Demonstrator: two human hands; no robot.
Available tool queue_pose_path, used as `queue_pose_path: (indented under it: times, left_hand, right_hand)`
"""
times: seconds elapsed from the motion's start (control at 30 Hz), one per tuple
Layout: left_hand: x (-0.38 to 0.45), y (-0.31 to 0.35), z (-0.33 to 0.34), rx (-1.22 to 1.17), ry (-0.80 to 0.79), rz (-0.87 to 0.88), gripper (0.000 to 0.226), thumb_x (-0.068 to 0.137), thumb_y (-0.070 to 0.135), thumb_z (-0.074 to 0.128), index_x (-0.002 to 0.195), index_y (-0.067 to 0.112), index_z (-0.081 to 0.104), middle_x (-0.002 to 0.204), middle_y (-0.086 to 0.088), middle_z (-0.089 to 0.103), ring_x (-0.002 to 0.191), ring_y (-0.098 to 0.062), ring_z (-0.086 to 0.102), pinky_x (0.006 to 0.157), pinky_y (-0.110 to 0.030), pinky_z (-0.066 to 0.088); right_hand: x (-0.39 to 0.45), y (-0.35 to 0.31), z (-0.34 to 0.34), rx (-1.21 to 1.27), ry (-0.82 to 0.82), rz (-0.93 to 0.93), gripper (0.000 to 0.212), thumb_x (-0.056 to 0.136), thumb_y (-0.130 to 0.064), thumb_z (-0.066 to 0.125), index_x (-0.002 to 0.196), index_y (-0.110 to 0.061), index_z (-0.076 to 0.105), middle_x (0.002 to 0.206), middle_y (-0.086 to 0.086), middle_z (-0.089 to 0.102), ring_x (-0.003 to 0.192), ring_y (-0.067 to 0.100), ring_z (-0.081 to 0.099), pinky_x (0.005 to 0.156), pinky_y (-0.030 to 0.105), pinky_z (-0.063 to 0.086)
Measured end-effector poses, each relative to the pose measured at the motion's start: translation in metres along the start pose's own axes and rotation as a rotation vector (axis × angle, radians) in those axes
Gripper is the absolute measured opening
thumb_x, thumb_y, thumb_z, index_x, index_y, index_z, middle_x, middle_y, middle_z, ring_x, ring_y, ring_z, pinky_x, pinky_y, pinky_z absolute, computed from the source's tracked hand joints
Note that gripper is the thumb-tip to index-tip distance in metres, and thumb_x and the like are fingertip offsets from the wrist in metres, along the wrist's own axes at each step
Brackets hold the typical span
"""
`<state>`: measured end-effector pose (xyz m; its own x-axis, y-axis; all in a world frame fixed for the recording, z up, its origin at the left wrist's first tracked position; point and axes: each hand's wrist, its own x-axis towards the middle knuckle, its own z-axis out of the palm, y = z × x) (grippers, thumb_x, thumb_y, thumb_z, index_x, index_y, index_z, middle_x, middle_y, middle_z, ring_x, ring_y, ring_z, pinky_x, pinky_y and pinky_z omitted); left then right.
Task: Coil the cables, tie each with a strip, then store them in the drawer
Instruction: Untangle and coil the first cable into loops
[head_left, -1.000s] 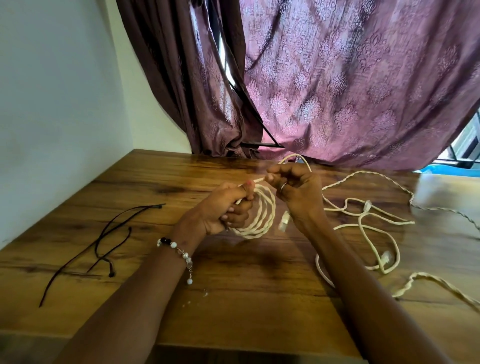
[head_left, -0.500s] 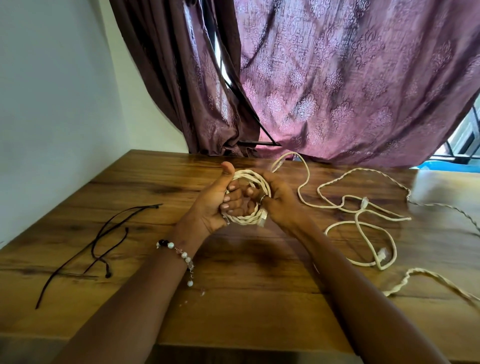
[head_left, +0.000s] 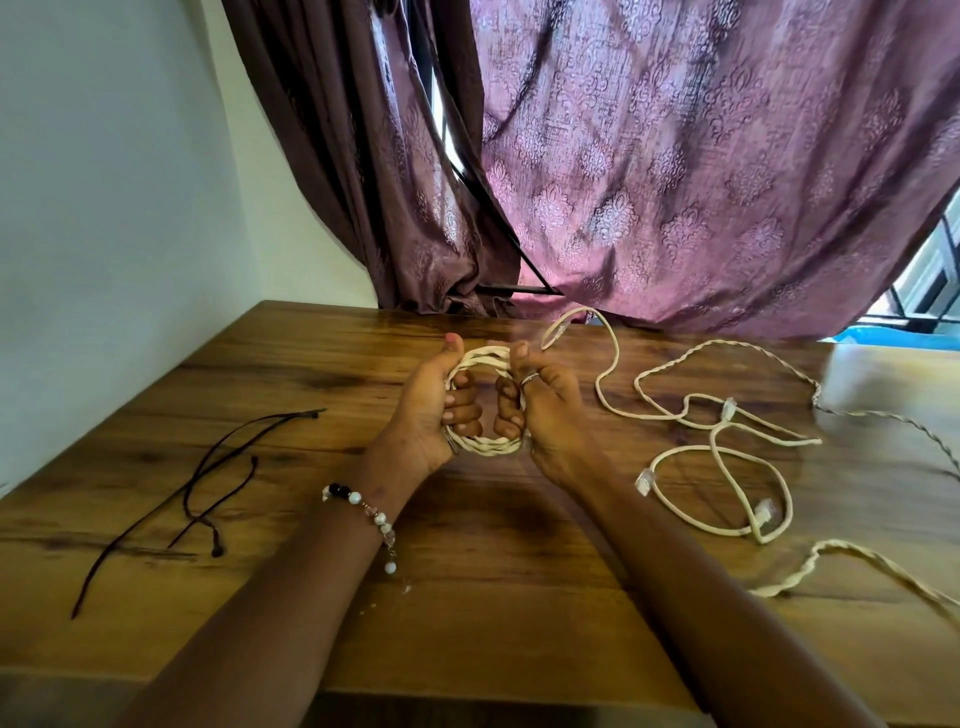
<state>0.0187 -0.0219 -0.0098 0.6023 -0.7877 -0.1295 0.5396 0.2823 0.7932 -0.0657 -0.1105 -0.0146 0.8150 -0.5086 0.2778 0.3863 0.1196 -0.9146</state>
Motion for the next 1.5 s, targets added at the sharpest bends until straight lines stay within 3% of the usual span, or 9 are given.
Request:
queue_pose_path:
  times: [0.2,0.43,0.67,0.87,1.0,1.1,1.2,1.37,1.5]
  left_hand:
    - [-0.006,0.002,0.004,0.152,-0.018,0.015,0.046,0.098,0.04,0.044,0.062,0.011,0.052,0.038,0.003,0.038,0.027,-0.007,0.033,0.035,-0.014,0.031]
    - [-0.012,-0.004,0.011,0.499,0.056,0.314,0.022,0.098,0.031,0.049,0.11,0.015,0.059,0.068,-0.008,0.062,0.049,-0.016,0.057,0.046,-0.029,0.051]
    - [-0.006,-0.011,0.005,1.017,0.074,0.596,0.016,0.099,0.022,0.047,0.108,0.012,0.055,0.069,-0.002,0.059,0.045,-0.009,0.055,0.049,-0.032,0.051]
    - [-0.006,-0.009,-0.003,1.388,0.173,0.699,0.02,0.099,0.016,0.044,0.111,0.003,0.054,0.086,-0.004,0.057,0.074,-0.018,0.056,0.061,-0.03,0.045]
    - [-0.004,-0.013,-0.003,1.4,0.146,0.676,0.018,0.1,0.016,0.042,0.108,0.004,0.053,0.085,-0.006,0.057,0.071,-0.017,0.054,0.054,-0.024,0.041]
    - [0.0,-0.014,-0.004,1.254,0.131,0.645,0.011,0.1,0.018,0.043,0.102,0.008,0.049,0.078,-0.006,0.056,0.061,-0.018,0.056,0.054,-0.039,0.052]
    - [-0.003,-0.015,0.001,0.962,0.128,0.566,0.007,0.099,0.019,0.047,0.102,0.014,0.044,0.068,0.001,0.052,0.043,-0.007,0.05,0.043,-0.031,0.047]
    - [-0.009,-0.012,0.006,0.639,0.084,0.459,0.004,0.098,0.012,0.049,0.099,0.01,0.047,0.061,0.001,0.053,0.04,-0.002,0.048,0.037,-0.023,0.04]
    - [-0.008,-0.011,0.008,0.501,0.089,0.414,0.007,0.097,0.013,0.051,0.093,0.008,0.048,0.061,-0.003,0.051,0.039,-0.002,0.045,0.037,-0.022,0.039]
  right_hand:
    - [-0.004,-0.002,-0.002,-0.142,0.049,-0.023,0.035,0.103,-0.023,0.039,0.071,-0.012,0.049,0.047,-0.003,0.033,0.034,0.006,0.026,0.033,0.015,0.025]
    - [-0.005,-0.011,-0.012,-0.154,0.074,-0.002,0.034,0.103,-0.018,0.038,0.071,-0.015,0.049,0.045,-0.006,0.035,0.033,0.005,0.027,0.033,0.014,0.025]
    - [-0.004,-0.004,-0.015,-0.109,0.028,-0.002,0.028,0.104,-0.017,0.034,0.098,0.002,0.054,0.047,-0.003,0.036,0.034,0.005,0.028,0.035,0.015,0.026]
    - [0.006,-0.004,-0.03,-0.677,-0.158,-0.216,0.031,0.098,0.005,0.039,0.123,-0.005,0.055,0.08,-0.002,0.06,0.059,0.003,0.055,0.054,0.02,0.048]
    - [0.008,-0.003,-0.036,-0.893,-0.214,-0.399,0.045,0.092,0.001,0.048,0.137,-0.005,0.045,0.1,-0.017,0.054,0.082,0.012,0.06,0.071,0.031,0.056]
    - [0.011,-0.008,-0.039,-0.855,-0.234,-0.334,0.045,0.092,0.009,0.048,0.132,-0.009,0.049,0.092,-0.006,0.057,0.068,0.014,0.062,0.062,0.034,0.059]
    - [0.012,-0.008,-0.034,-0.791,-0.218,-0.209,0.056,0.088,0.021,0.037,0.121,-0.02,0.055,0.083,0.011,0.058,0.055,0.009,0.055,0.056,0.033,0.058]
    - [0.006,-0.006,-0.02,-0.552,-0.093,-0.024,0.034,0.093,0.016,0.033,0.106,0.003,0.062,0.071,0.004,0.052,0.042,0.001,0.038,0.038,0.02,0.035]
    - [0.002,-0.007,-0.01,-0.416,0.032,0.013,0.029,0.1,-0.005,0.042,0.077,0.0,0.06,0.05,-0.006,0.049,0.037,0.003,0.031,0.035,0.016,0.025]
